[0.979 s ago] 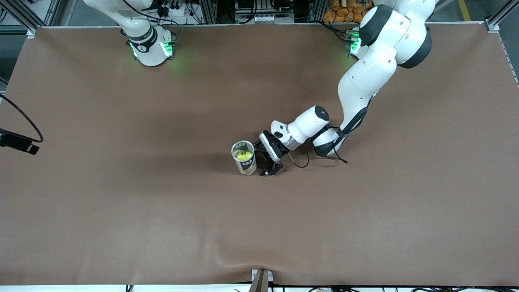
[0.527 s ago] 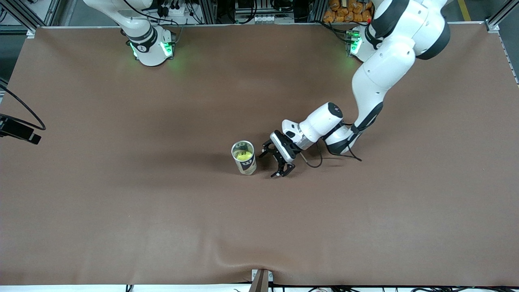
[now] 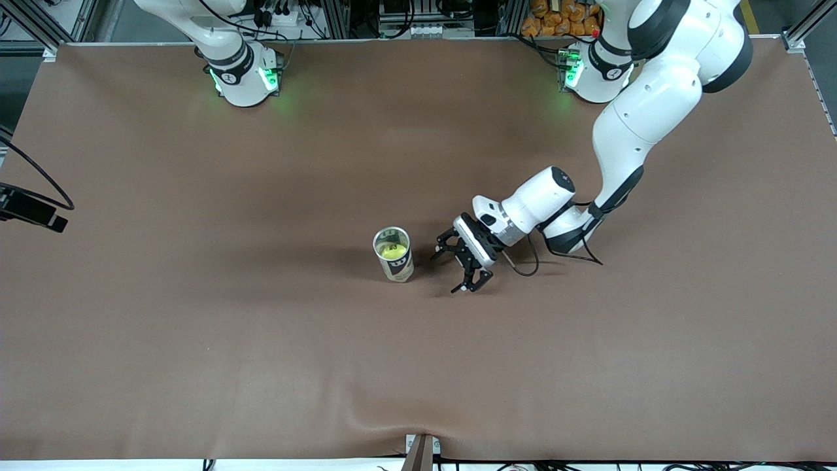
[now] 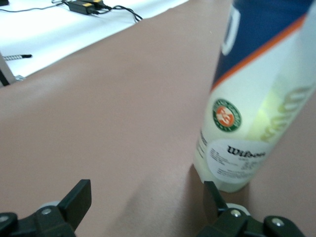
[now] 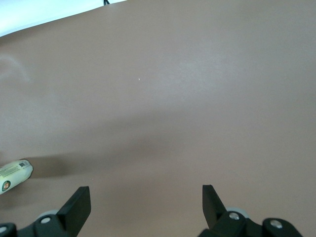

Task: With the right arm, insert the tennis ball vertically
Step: 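Release the upright tube and pull the left gripper away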

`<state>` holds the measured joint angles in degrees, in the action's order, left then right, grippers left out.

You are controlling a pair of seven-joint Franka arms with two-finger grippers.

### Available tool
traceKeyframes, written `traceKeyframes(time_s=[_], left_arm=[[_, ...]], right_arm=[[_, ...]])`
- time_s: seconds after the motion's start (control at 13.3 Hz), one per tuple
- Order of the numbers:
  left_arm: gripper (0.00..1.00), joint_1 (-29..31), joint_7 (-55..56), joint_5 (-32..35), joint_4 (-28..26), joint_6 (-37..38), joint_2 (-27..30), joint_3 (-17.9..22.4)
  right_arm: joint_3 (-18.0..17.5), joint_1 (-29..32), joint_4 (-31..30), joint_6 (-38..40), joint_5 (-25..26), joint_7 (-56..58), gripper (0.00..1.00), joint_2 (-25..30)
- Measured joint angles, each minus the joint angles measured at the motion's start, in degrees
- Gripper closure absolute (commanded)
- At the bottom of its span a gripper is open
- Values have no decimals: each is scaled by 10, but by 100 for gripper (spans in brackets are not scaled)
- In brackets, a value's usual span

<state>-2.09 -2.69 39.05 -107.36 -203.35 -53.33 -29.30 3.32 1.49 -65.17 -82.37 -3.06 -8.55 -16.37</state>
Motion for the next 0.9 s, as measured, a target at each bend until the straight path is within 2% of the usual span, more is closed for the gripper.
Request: traceKeyframes(time_s=[0.23,0.45,0.6,0.75,0.9], left_arm=[[0,19,2,0,4,0,0,-7],[0,25,8,0,22,3,1,-13],[0,28,19,0,44,12,1,-13],[0,28,46,0,72,30,1,-14],[0,27,71,0,107,66,1,-19]], right_arm=[[-6,-5,-45,-44,0,0,0,32],[-7,-11,-166,-121,0,0,0,117],[-7,-13,-232,-139,0,1,0,168],[-6,-14,-249,-141,0,1,0,188],[-4,-13,-249,-109,1,31,0,200]])
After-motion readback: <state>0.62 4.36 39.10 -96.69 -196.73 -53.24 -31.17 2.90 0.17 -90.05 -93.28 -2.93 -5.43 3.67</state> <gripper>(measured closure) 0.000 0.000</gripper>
